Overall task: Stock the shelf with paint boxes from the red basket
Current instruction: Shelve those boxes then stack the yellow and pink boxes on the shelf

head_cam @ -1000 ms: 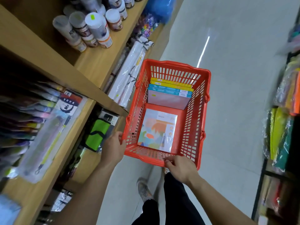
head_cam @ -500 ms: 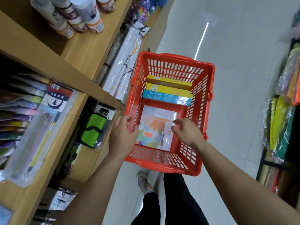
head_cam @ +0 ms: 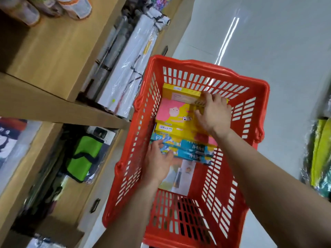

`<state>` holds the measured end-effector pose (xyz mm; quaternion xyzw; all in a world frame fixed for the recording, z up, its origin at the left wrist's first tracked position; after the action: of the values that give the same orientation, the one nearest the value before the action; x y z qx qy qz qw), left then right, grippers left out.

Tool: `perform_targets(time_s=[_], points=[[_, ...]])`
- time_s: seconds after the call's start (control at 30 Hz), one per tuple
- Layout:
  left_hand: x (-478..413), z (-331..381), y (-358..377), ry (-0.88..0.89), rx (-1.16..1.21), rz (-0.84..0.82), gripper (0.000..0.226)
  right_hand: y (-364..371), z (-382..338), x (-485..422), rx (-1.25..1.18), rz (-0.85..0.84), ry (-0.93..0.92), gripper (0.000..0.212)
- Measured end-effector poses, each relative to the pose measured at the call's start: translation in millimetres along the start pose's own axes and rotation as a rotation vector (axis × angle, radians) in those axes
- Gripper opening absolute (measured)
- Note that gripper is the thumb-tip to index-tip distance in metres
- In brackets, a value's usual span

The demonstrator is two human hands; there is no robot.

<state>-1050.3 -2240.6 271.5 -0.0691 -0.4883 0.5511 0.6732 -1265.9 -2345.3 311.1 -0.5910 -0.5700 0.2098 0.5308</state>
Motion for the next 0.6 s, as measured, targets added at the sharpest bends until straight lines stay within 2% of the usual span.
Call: perform_targets(time_s=[0.1,0.23,0.4,0.6], points=[[2,-5,1,0.003,0.008,0.054,0.041,1,0,2,0.046,0.078,-0.009,0.06],[12,-13,4,-0.043,0.011,0.058,0.034,1,4,2,-0.036,0.09,-0.024,0.055],[25,-21,15,-0.111,0.109,-0.003,0.036,16,17,5,0.048,-0.063,0.007,0.056],[25,-23,28,-0.21,0.223,0.064,0.048,28,18,-18,-0.13,-0.223,0.03,0.044]])
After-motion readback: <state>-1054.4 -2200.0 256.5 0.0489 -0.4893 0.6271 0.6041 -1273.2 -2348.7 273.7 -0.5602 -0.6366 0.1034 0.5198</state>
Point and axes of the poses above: each hand's wrist, its own x-axis away from the middle knuckle, its own y-axis out of the palm, z = x × y, the point moved 6 cm from there along -x, towards the middle knuckle, and after that the axes turned 9 degrees about -x, right-handed, at the moved point
